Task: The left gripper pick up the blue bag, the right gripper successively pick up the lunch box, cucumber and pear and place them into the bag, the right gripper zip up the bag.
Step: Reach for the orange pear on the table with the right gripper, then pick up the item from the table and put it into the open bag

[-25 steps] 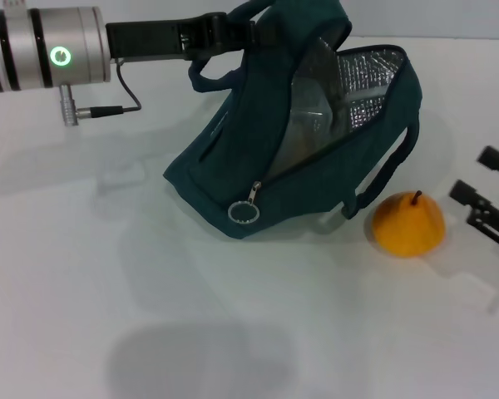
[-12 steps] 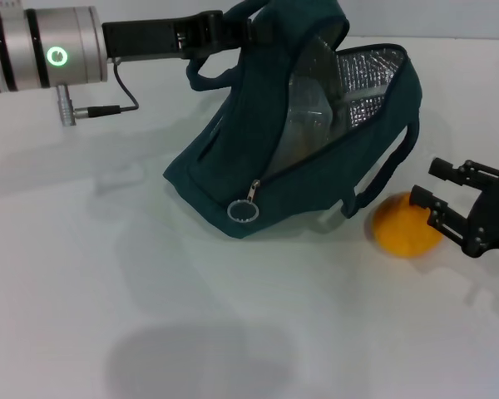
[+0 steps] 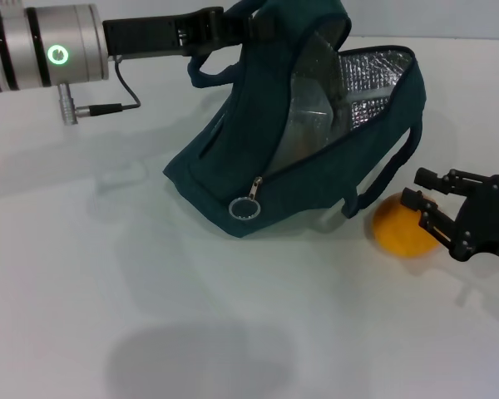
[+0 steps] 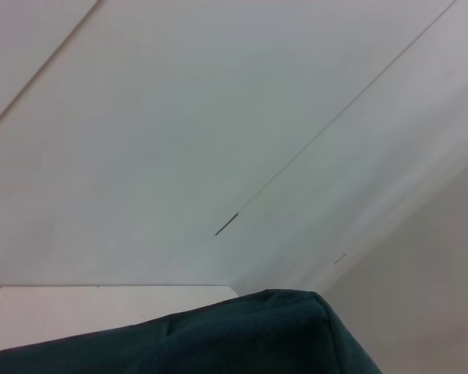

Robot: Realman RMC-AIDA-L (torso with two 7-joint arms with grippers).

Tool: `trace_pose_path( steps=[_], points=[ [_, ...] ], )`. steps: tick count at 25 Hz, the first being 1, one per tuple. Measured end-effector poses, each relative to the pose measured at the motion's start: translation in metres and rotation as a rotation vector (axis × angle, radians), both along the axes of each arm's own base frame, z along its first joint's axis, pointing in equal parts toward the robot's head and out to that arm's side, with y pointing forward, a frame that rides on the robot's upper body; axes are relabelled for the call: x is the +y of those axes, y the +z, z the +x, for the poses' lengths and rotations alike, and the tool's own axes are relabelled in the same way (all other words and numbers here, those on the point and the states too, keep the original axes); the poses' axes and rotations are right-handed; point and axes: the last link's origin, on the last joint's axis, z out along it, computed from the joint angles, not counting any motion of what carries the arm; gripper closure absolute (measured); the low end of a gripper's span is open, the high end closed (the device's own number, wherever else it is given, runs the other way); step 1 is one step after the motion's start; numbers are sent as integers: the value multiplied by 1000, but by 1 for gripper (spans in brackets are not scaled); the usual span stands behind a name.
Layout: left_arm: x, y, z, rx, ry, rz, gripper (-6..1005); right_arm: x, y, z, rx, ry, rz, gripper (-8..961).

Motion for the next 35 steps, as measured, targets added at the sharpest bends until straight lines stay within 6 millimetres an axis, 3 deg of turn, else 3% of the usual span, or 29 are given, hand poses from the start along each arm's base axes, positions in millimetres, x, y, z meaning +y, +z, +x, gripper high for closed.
trace_pose_path(
  steps=[28, 35],
  points=[
    [-3, -4, 1, -11, -2, -13, 945, 1, 1, 2, 24, -36, 14, 931],
    [-4, -4, -1, -12, 2, -14, 945, -1, 4, 3, 69, -54, 18, 924]
  ],
)
